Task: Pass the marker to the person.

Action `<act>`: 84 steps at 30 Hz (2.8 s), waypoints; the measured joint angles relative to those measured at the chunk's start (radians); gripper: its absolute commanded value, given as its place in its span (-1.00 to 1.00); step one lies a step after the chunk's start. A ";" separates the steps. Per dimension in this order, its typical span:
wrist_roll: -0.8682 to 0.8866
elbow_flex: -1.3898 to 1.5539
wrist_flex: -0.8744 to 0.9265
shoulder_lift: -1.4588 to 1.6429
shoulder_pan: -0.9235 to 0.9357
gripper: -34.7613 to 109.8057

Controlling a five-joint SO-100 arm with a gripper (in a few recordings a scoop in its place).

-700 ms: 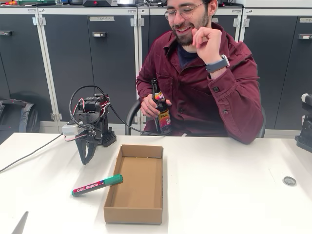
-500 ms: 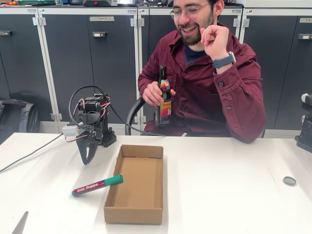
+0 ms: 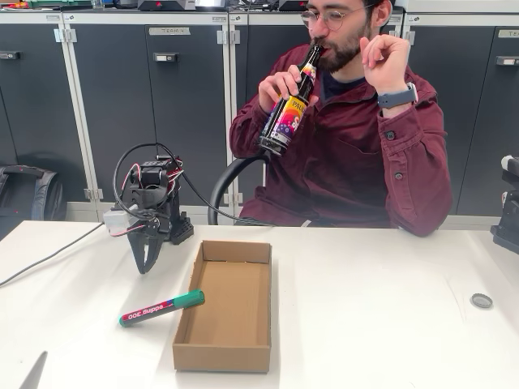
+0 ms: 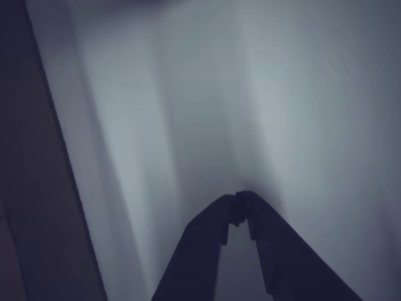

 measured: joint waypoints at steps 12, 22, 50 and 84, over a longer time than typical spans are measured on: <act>0.535 -0.690 0.130 -0.548 -0.048 -0.53; 0.828 -0.828 0.064 -1.003 0.069 -0.42; 1.026 -1.282 0.005 -1.480 0.075 -0.22; 0.876 -1.414 0.318 -1.583 -0.032 -0.22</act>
